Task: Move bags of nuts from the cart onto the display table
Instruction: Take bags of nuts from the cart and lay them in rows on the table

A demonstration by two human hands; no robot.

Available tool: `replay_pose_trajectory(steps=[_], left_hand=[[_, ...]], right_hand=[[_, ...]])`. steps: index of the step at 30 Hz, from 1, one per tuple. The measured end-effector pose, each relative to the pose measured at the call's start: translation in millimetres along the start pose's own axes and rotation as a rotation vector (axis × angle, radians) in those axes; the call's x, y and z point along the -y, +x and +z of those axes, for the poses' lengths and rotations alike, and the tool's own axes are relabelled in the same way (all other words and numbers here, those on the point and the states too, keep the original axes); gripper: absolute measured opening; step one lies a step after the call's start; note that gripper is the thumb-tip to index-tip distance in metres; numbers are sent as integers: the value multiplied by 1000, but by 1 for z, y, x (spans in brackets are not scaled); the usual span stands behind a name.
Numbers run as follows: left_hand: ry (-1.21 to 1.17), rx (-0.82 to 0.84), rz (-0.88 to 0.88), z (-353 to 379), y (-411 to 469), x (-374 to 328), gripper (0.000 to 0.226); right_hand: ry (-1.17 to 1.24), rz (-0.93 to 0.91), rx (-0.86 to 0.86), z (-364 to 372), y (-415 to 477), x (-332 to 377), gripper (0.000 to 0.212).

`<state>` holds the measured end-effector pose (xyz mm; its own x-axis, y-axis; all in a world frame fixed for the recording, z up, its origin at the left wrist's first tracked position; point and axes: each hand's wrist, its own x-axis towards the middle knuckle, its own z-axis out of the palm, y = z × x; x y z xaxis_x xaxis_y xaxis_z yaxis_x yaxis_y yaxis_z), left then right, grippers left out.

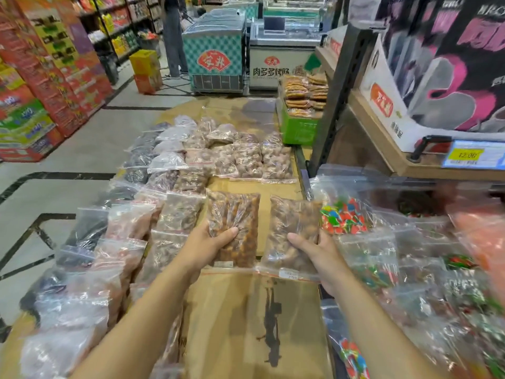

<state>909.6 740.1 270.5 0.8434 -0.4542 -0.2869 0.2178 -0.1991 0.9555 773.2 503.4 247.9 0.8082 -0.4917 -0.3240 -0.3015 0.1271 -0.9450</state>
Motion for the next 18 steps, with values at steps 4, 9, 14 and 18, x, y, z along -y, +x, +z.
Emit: replay_pose_trajectory(steps=[4, 9, 14, 18], left_hand=[[34, 21, 1, -10, 37, 5, 21], [71, 7, -31, -21, 81, 8, 21], [88, -15, -43, -21, 124, 9, 15], [55, 0, -84, -23, 165, 18, 19]], right_hand=[[-5, 26, -6, 15, 28, 4, 92], [-62, 20, -33, 29, 63, 17, 74], [-88, 29, 4, 35, 112, 18, 56], [-124, 38, -4, 45, 148, 16, 77]])
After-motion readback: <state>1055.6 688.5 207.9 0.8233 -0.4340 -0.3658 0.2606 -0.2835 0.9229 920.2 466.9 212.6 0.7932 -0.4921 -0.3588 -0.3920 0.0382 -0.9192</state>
